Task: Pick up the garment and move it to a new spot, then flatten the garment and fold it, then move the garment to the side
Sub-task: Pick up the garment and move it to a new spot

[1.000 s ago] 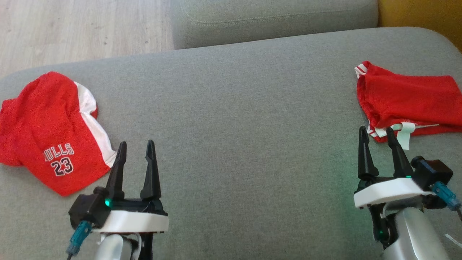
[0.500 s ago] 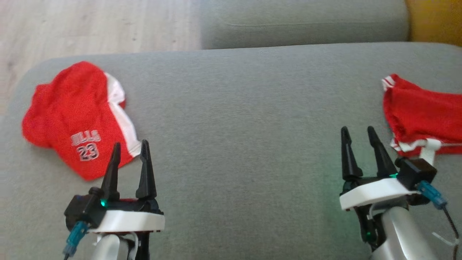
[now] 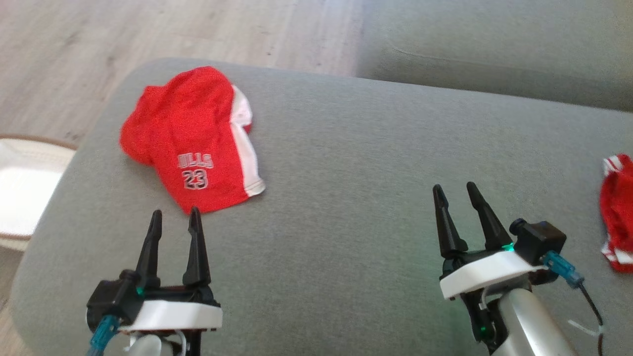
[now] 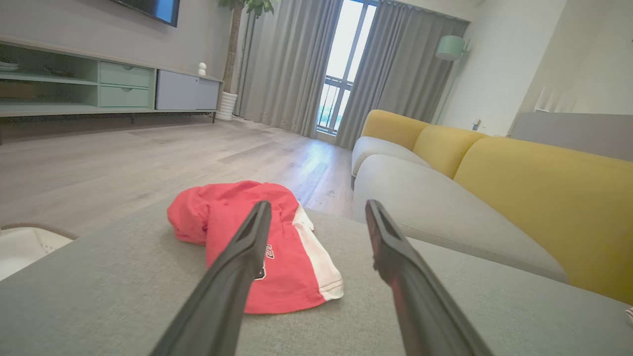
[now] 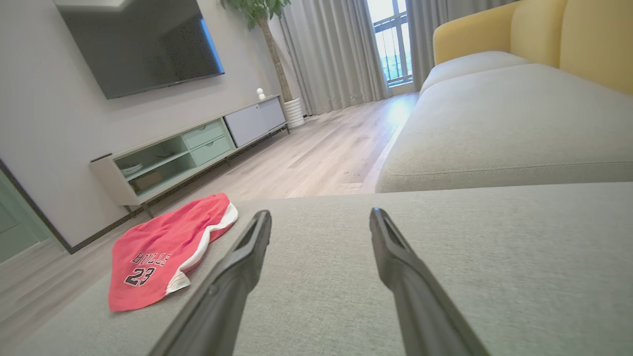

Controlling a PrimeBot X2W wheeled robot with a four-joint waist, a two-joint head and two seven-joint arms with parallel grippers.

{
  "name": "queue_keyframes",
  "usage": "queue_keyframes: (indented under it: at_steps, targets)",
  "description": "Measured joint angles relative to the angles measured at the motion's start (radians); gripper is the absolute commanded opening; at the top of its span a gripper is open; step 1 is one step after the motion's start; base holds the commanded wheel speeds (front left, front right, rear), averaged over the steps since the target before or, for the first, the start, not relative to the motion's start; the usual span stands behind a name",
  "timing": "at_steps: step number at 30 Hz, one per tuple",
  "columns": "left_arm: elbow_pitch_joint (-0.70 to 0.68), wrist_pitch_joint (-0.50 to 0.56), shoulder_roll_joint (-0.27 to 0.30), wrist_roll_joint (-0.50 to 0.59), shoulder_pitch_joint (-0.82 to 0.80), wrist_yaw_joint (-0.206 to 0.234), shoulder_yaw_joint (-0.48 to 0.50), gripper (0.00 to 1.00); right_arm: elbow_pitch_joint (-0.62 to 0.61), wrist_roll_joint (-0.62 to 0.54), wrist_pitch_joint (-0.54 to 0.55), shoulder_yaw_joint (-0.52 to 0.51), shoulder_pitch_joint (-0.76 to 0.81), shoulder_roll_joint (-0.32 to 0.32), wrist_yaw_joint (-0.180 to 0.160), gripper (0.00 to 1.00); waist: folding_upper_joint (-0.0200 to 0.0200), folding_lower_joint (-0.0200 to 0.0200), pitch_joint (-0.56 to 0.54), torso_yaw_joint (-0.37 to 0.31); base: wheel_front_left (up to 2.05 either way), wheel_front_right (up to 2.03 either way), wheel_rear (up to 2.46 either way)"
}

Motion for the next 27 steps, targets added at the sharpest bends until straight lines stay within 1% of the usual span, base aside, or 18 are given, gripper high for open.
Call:
queue_keyframes:
  at_steps: [4, 8, 14, 19, 22, 24, 27]
  targets:
    - [0.000, 0.000, 0.000, 0.010, 0.006, 0.000, 0.008, 1.00, 0.002, 0.009, 0.000, 0.006, 0.001, 0.000, 0.000, 1.00, 0.0000, 0.0000, -0.011, 0.044, 0.00, 0.00, 0.00]
    - [-0.001, 0.000, 0.000, 0.010, 0.007, 0.000, 0.024, 1.00, 0.002, 0.009, 0.000, 0.009, 0.001, 0.000, 0.000, 1.00, 0.0000, -0.0001, -0.013, 0.065, 0.00, 0.00, 0.00]
    - [-0.011, 0.000, 0.000, 0.010, 0.007, 0.000, 0.044, 1.00, -0.002, 0.010, 0.000, 0.018, 0.001, 0.000, 0.000, 1.00, 0.0000, 0.0000, 0.006, 0.062, 0.00, 0.00, 0.00]
    - [-0.020, 0.000, 0.000, 0.017, -0.006, -0.002, 0.108, 1.00, -0.014, 0.004, 0.000, 0.025, -0.008, 0.000, 0.000, 1.00, 0.0000, 0.0000, 0.055, 0.042, 0.00, 0.00, 0.00]
    - [-0.010, 0.000, 0.001, 0.039, -0.052, -0.010, 0.137, 1.00, -0.038, -0.022, 0.002, 0.011, -0.032, -0.001, 0.000, 1.00, 0.0000, 0.0001, 0.098, 0.031, 0.00, 0.00, 0.00]
    - [0.022, 0.000, 0.013, 0.050, -0.113, -0.010, 0.156, 1.00, -0.066, -0.046, 0.005, -0.003, -0.059, -0.001, 0.000, 1.00, 0.0000, 0.0001, 0.131, 0.021, 0.00, 0.00, 0.00]
    - [0.120, 0.013, 0.067, 0.071, -0.230, -0.015, 0.165, 1.00, -0.121, -0.078, 0.030, -0.034, -0.094, -0.001, 0.000, 1.00, -0.0001, 0.0002, 0.185, 0.006, 0.00, 0.00, 0.00]
